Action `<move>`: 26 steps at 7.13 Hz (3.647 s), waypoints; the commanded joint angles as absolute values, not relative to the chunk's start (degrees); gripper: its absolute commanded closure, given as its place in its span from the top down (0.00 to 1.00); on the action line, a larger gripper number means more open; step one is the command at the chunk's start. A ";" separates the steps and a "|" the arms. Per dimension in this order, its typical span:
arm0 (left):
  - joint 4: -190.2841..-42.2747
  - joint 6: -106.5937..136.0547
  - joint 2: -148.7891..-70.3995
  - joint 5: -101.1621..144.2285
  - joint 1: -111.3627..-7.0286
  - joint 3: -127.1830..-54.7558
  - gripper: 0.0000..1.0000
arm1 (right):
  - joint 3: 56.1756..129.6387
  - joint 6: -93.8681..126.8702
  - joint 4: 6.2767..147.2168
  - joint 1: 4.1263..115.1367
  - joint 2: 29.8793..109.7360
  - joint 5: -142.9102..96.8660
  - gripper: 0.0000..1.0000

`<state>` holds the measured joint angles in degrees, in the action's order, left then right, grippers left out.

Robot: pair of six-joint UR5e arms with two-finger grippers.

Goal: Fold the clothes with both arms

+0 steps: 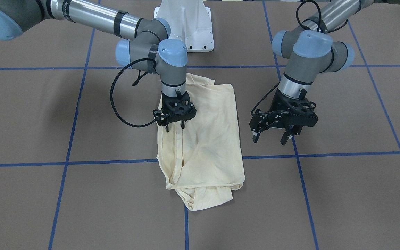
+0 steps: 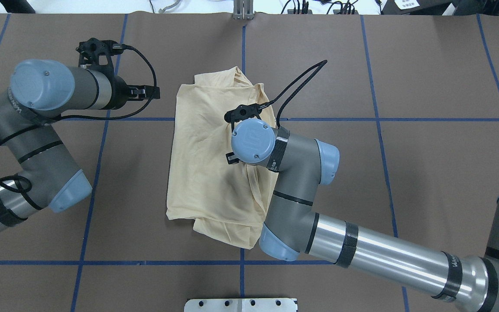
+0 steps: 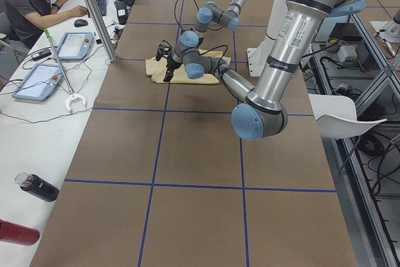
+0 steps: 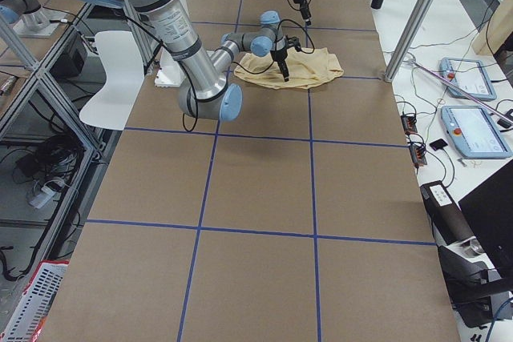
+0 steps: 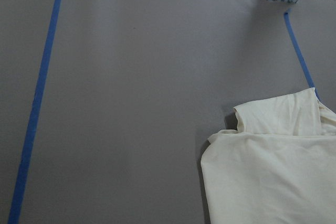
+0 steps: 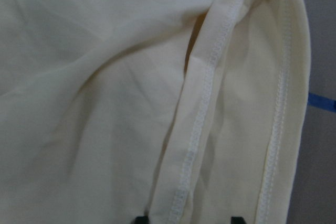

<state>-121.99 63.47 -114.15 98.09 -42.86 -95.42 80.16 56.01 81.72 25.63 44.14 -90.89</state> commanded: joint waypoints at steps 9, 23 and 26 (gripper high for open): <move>-121.99 63.46 -114.43 98.09 -42.80 -95.45 1.00 | 80.60 55.11 81.30 27.16 44.65 -91.49 0.38; -121.90 63.54 -114.61 98.09 -42.72 -95.54 1.00 | 83.92 55.20 81.04 27.86 47.80 -91.58 0.00; -121.90 63.54 -114.61 98.00 -42.71 -95.54 1.00 | 84.81 55.11 81.30 28.21 48.87 -91.58 0.00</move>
